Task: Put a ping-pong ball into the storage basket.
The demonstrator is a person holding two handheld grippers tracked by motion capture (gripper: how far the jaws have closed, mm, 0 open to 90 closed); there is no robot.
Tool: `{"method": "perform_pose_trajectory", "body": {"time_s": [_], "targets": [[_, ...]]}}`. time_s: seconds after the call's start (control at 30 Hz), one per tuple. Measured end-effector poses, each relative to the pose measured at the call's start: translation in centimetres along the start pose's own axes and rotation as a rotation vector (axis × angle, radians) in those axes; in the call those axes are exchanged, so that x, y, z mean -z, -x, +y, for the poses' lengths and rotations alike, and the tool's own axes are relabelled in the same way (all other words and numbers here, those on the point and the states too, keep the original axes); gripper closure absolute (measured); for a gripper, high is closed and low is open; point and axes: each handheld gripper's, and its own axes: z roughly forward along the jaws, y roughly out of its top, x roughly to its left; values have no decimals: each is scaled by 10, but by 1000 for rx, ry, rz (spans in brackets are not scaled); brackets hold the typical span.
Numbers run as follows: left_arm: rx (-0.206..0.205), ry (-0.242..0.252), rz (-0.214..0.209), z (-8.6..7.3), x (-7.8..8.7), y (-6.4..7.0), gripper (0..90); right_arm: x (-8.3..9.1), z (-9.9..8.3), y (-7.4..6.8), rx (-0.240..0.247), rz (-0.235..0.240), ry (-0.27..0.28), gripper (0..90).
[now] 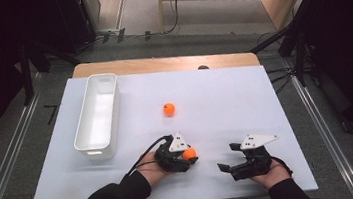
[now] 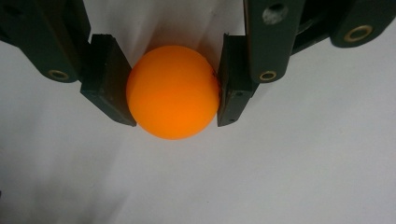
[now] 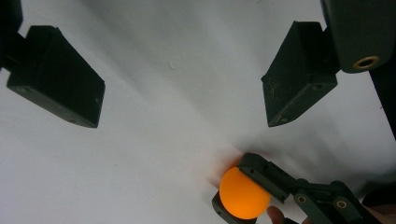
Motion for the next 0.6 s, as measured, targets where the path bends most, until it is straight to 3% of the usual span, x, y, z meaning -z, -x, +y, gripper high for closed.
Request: {"method": "perform_pose_trajectory", "body": {"time_s": [0.47, 0.6], "targets": [[43, 54, -14, 6, 14, -7, 504, 0, 0, 0, 8, 3, -4, 116], [39, 64, -13, 9, 19, -8, 504, 0, 0, 0, 8, 3, -4, 116]]}}
